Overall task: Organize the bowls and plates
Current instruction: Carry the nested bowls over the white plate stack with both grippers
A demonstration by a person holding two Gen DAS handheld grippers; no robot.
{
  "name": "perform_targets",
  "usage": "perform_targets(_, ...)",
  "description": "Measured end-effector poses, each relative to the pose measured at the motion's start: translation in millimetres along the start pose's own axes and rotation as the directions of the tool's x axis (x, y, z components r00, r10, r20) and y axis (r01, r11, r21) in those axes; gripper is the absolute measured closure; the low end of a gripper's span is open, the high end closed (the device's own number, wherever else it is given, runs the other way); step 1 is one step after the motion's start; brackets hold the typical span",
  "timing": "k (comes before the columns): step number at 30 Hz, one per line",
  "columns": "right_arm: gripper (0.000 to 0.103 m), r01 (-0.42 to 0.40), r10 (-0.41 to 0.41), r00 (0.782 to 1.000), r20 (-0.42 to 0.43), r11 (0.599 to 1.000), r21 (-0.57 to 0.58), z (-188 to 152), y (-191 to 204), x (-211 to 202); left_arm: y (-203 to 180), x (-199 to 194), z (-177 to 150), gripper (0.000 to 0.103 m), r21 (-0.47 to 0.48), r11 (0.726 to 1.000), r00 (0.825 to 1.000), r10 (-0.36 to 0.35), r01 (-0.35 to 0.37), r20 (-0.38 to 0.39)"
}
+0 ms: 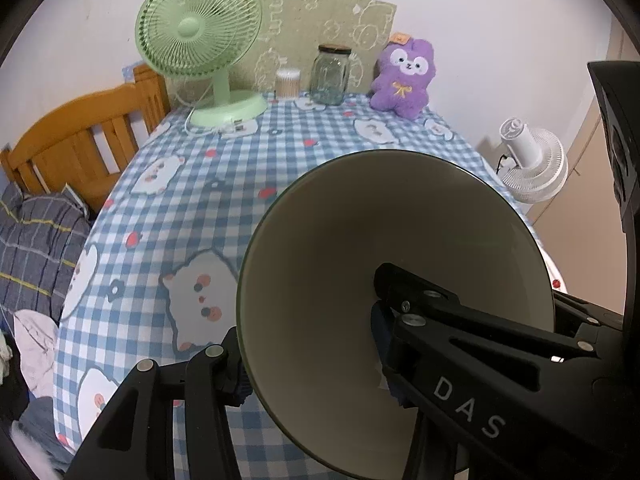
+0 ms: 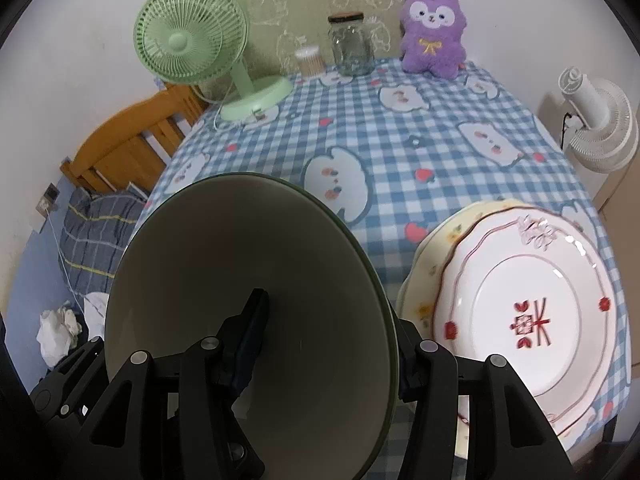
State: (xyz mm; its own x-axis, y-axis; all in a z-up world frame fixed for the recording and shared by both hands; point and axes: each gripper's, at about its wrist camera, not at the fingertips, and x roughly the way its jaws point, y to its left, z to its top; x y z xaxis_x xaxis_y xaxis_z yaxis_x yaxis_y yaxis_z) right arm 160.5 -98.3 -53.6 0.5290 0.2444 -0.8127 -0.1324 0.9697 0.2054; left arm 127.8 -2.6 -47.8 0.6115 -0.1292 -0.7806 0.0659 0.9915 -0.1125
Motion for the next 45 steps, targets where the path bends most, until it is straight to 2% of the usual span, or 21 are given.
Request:
perform_targets(16,0.047,0.038,-0.042,0.998,0.056,0.997,0.071,12.0,-51.4,-33.1,-58.4,-3.0,19.7,0.053,0.074,0.996,0.999,-0.046,0.045,0.016)
perform_targets(31,0.047,0.109,-0.122,0.989,0.084,0.984,0.144,10.6,-107.4,-59.4,-114.9,5.7,26.2,0.053,0.127,0.984,0.991,-0.130,0.129,0.000)
perform_targets(45,0.047,0.141,-0.150,0.988,0.029,0.966,0.218,9.0,-149.4,-45.5,-146.8,35.6,28.7,0.053,0.155,0.974,0.984,-0.153,0.166,-0.093)
